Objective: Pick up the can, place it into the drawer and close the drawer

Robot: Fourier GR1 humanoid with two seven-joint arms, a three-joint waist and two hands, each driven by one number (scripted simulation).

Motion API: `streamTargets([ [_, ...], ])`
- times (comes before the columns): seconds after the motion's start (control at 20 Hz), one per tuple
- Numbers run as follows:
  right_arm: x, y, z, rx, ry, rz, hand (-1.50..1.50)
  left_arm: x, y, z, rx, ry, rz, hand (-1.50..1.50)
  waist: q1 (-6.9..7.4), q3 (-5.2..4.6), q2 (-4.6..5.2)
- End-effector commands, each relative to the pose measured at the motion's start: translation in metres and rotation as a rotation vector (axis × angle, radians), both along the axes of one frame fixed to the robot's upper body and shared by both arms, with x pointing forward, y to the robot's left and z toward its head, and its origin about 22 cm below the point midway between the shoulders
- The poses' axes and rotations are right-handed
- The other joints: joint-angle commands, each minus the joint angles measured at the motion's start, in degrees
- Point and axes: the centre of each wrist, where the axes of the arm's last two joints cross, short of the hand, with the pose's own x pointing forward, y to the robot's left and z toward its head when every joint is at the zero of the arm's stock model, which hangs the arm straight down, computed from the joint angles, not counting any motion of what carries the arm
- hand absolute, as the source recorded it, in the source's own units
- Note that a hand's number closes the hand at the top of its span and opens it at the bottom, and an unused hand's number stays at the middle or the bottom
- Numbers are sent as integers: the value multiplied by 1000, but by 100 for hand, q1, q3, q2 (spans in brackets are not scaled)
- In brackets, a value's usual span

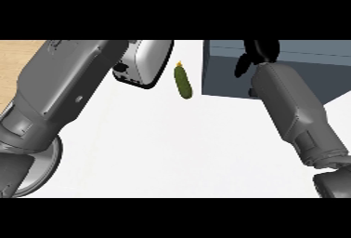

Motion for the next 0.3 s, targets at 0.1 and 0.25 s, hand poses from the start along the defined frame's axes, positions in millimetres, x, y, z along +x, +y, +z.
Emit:
streamTargets([
  [0.1, 10, 27, 44, 215, -111, 80, -150, -5, 17, 6, -11, -1, -12, -150, 110, -23, -65],
  [0.25, 11, 29, 44, 222, -118, 92, -150, -10, 17, -13, 8, 1, 3, -150, 78, -27, -61],
])
